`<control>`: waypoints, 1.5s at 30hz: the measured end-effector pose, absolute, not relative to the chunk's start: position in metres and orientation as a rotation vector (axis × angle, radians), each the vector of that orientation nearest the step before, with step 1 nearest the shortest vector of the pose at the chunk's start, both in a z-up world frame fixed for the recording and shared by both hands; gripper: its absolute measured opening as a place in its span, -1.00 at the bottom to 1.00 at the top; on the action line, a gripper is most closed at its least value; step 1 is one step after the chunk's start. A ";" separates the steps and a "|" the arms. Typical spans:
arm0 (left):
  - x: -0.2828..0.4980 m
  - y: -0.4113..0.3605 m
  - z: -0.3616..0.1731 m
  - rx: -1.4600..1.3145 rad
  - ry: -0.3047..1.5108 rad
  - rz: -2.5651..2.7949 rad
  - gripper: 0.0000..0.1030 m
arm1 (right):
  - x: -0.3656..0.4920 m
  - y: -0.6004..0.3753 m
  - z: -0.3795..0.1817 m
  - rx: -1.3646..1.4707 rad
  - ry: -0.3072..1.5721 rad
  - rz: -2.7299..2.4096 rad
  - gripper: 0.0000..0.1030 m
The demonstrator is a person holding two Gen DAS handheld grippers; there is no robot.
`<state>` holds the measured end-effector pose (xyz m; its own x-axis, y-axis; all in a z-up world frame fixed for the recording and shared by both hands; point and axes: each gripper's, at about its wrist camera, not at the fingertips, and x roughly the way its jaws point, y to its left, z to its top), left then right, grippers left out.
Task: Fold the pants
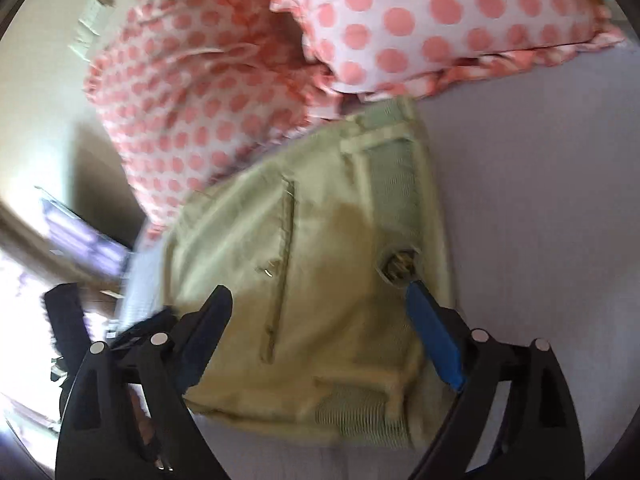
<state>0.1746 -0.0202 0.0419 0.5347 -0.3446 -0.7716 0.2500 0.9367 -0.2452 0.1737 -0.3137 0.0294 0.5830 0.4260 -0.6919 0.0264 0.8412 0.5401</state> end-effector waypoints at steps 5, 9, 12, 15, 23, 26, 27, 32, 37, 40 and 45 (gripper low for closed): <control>0.097 -0.006 0.051 -0.023 0.845 -0.214 0.96 | 0.097 -0.281 0.047 0.378 0.820 0.153 0.97; 0.057 0.002 0.034 0.005 0.853 -0.118 0.96 | 0.056 -0.248 0.029 0.269 0.825 0.107 0.97; 0.048 0.003 0.023 -0.012 0.871 -0.119 0.96 | 0.048 -0.225 0.020 0.192 0.820 0.084 0.97; 0.047 -0.002 0.013 0.026 0.890 -0.078 0.96 | 0.049 -0.213 0.010 0.121 0.842 0.018 0.97; 0.041 -0.005 0.009 0.043 0.868 -0.056 0.97 | 0.049 -0.202 0.000 0.054 0.845 -0.050 0.97; 0.041 -0.005 0.009 0.041 0.873 -0.057 0.97 | 0.048 -0.202 0.000 0.055 0.842 -0.052 0.97; 0.041 -0.005 0.009 0.041 0.875 -0.057 0.97 | 0.048 -0.202 0.000 0.055 0.843 -0.051 0.97; 0.041 -0.005 0.010 0.040 0.878 -0.058 0.97 | 0.048 -0.202 0.000 0.055 0.843 -0.052 0.97; 0.041 -0.005 0.009 0.040 0.879 -0.059 0.97 | 0.048 -0.202 0.000 0.055 0.843 -0.052 0.97; 0.041 -0.005 0.010 0.039 0.880 -0.057 0.97 | 0.048 -0.202 0.000 0.055 0.843 -0.052 0.97; 0.042 -0.005 0.009 0.038 0.881 -0.057 0.97 | 0.048 -0.202 0.000 0.054 0.842 -0.051 0.97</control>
<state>0.0422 -0.0052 0.0095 0.6353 -0.0338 -0.7715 0.0655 0.9978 0.0102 0.0481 -0.2023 -0.0001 0.6646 -0.0237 -0.7468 0.0669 0.9974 0.0279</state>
